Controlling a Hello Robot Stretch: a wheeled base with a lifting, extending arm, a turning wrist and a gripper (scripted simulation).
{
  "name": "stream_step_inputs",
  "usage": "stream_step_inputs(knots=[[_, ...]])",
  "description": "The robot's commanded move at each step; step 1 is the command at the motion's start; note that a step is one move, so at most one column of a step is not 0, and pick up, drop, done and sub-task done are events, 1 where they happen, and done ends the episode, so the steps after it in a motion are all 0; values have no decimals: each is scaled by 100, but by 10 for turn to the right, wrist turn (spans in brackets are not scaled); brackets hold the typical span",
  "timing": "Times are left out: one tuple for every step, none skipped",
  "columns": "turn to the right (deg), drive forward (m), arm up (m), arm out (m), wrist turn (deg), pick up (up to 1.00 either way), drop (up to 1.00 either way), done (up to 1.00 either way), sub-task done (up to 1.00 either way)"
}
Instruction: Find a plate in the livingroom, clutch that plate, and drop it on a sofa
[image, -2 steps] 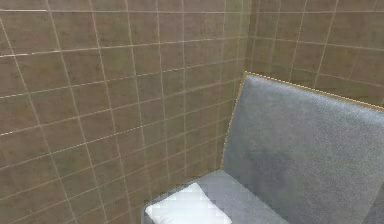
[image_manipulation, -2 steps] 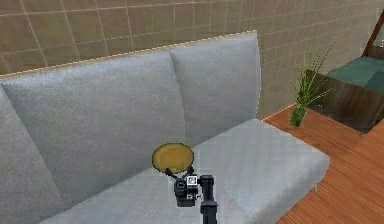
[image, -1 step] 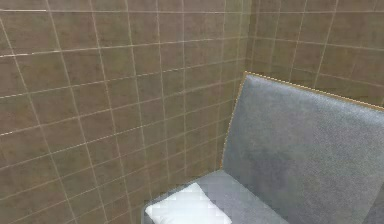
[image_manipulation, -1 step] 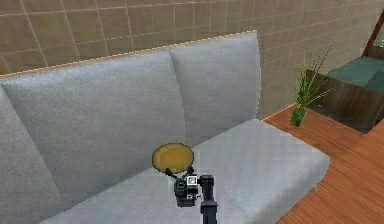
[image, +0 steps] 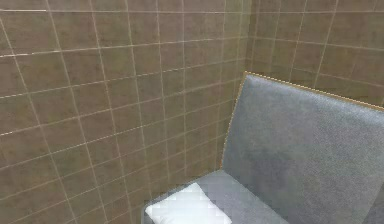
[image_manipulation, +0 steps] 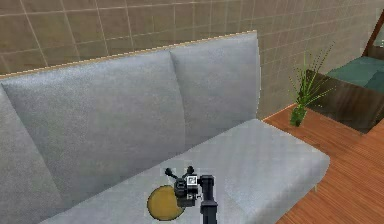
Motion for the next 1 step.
stream_step_inputs(knots=[[0,0,10,0,0,0,0,0,0]])
